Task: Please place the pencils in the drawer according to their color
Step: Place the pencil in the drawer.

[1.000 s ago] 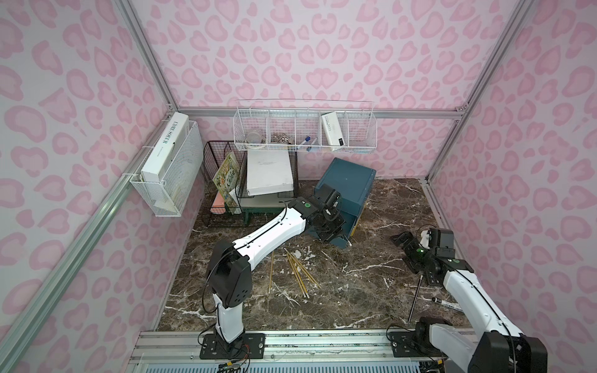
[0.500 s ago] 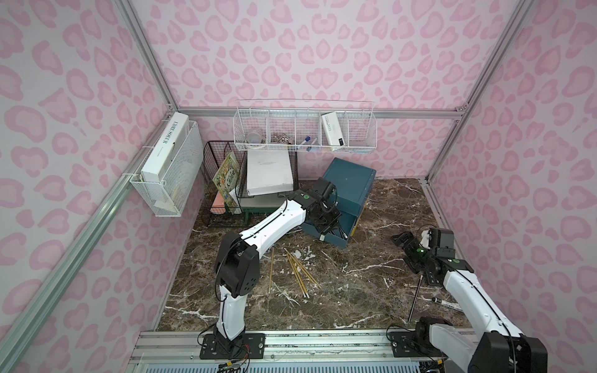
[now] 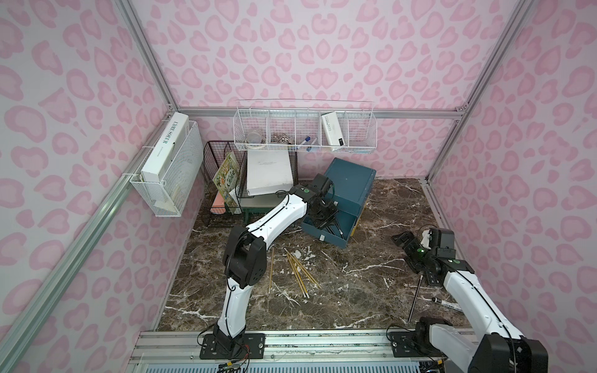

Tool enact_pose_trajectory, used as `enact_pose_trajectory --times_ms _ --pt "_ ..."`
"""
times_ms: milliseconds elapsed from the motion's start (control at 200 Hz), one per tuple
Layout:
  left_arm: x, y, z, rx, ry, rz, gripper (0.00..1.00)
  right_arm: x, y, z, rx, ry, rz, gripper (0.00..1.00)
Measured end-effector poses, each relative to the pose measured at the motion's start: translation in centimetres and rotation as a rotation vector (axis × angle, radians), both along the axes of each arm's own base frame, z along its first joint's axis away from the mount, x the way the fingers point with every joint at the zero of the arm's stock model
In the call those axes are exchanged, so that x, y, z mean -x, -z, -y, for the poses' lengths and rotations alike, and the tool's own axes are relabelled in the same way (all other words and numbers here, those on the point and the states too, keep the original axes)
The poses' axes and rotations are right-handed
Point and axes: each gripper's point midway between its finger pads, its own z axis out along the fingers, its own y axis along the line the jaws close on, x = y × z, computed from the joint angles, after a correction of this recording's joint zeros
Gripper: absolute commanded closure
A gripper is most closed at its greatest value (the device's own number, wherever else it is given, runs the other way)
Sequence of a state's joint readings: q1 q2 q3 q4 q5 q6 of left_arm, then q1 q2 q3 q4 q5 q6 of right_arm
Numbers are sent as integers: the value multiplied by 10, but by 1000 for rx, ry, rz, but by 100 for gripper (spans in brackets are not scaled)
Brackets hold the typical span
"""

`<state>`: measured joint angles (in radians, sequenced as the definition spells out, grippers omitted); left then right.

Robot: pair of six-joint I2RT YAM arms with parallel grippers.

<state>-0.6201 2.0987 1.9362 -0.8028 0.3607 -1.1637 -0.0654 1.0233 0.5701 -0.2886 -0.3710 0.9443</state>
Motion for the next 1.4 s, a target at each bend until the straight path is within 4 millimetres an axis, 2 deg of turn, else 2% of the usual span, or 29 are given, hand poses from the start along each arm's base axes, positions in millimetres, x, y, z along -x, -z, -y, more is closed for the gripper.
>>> enact_pose_trajectory --times_ms 85,145,315,475,770,1190,1270,1400 --pt "-1 -5 1 5 11 11 55 0 0 0 0 0 2 0" --pt "-1 -8 2 8 17 13 44 0 -1 0 1 0 3 0" --pt "-2 -14 3 12 32 30 34 0 -2 4 5 9 4 0" --pt "-1 -19 3 15 47 40 30 -2 -7 9 8 22 10 0" --pt "-3 -41 6 28 83 102 28 -2 -12 14 14 34 24 0" --pt "-3 -43 8 1 129 158 27 0 -13 16 18 36 23 0" --pt "1 -52 11 3 149 193 27 0 -13 17 21 37 23 0" --pt "13 -84 18 28 207 291 27 -1 -17 20 30 42 26 0"
